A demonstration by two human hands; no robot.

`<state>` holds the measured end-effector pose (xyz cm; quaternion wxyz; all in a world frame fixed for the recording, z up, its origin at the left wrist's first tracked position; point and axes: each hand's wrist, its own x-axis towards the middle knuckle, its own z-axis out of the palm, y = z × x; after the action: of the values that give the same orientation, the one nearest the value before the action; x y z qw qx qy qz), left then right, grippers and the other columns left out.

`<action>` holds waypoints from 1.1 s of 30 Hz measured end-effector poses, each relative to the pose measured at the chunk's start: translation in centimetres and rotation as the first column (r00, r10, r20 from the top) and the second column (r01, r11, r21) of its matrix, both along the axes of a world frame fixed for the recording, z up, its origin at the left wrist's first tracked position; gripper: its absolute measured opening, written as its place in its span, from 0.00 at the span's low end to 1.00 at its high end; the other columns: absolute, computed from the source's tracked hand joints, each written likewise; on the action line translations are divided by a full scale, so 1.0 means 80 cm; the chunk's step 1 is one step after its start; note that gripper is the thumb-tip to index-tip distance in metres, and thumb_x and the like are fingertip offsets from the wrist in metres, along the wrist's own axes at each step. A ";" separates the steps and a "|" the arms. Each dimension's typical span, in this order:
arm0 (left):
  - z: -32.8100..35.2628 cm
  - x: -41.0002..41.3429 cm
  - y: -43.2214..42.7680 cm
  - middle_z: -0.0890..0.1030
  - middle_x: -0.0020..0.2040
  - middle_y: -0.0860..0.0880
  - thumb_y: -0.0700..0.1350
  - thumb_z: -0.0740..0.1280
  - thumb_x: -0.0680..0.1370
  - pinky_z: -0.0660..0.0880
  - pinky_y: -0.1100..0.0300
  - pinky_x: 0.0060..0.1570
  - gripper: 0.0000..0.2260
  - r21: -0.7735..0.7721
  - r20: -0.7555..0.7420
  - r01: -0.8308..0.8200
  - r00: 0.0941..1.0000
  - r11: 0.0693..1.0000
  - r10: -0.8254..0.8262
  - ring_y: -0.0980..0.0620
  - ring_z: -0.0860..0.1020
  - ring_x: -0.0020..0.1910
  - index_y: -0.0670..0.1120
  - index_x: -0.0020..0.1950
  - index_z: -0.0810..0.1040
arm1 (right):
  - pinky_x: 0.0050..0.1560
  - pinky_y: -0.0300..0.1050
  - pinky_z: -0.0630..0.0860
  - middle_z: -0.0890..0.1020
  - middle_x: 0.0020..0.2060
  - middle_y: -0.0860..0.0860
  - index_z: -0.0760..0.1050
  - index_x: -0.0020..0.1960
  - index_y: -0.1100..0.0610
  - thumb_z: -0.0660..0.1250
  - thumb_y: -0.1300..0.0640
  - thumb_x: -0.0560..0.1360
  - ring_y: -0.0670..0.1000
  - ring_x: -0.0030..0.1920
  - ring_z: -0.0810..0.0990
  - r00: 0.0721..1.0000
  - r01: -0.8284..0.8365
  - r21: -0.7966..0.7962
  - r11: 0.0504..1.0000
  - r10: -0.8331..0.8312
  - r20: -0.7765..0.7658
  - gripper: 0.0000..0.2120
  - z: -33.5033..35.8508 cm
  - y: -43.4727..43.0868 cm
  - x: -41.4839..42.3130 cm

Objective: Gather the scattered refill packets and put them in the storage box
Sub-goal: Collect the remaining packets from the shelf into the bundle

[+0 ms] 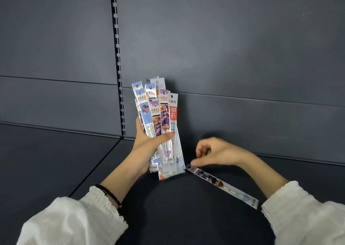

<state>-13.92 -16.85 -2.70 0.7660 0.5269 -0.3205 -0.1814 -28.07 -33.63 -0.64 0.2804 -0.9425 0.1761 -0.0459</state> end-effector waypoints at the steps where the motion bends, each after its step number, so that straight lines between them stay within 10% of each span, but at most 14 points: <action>1: 0.000 0.000 0.000 0.80 0.59 0.51 0.34 0.76 0.67 0.77 0.53 0.56 0.37 0.002 -0.006 -0.004 1.000 1.000 0.004 0.53 0.80 0.56 0.56 0.68 0.63 | 0.39 0.44 0.74 0.80 0.37 0.47 0.78 0.42 0.51 0.77 0.39 0.61 0.44 0.35 0.75 0.995 -0.010 -0.080 0.997 0.002 -0.102 0.19 -0.003 -0.002 -0.002; 11: 0.003 -0.002 0.002 0.81 0.58 0.51 0.35 0.76 0.67 0.76 0.50 0.58 0.37 0.060 -0.024 0.003 1.000 0.998 -0.002 0.52 0.81 0.55 0.54 0.70 0.65 | 0.29 0.40 0.73 0.81 0.31 0.53 0.79 0.39 0.58 0.74 0.65 0.69 0.50 0.30 0.76 0.998 0.029 0.216 0.976 -0.040 0.046 0.05 -0.006 -0.007 0.000; 16: 0.008 -0.009 0.006 0.85 0.52 0.49 0.36 0.75 0.68 0.74 0.43 0.61 0.22 0.113 -0.017 0.079 0.997 0.990 -0.078 0.49 0.83 0.52 0.48 0.59 0.77 | 0.25 0.38 0.71 0.80 0.28 0.51 0.76 0.39 0.58 0.67 0.65 0.74 0.47 0.25 0.75 0.772 -0.248 0.795 0.554 -0.383 0.507 0.06 0.028 0.006 0.001; 23: 0.004 -0.031 0.005 0.84 0.56 0.48 0.42 0.73 0.68 0.72 0.47 0.63 0.23 0.130 0.034 0.295 0.953 0.947 -0.302 0.47 0.80 0.58 0.50 0.61 0.76 | 0.41 0.47 0.80 0.83 0.43 0.57 0.69 0.42 0.54 0.64 0.57 0.78 0.53 0.43 0.83 0.623 -0.150 0.299 0.942 -0.145 0.768 0.07 0.031 0.058 0.015; 33: 0.007 -0.042 0.001 0.84 0.52 0.47 0.38 0.75 0.65 0.78 0.52 0.53 0.24 0.151 0.081 0.363 0.923 0.920 -0.377 0.47 0.82 0.53 0.48 0.59 0.76 | 0.31 0.38 0.75 0.78 0.34 0.48 0.63 0.40 0.54 0.65 0.52 0.76 0.43 0.35 0.79 0.559 0.032 0.119 0.992 -0.117 0.821 0.13 0.009 0.077 0.019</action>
<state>-17.30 -16.76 -2.18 0.6624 0.5159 -0.4425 -0.3151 -26.51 -27.48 0.11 0.3702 -0.7894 0.0659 -0.4852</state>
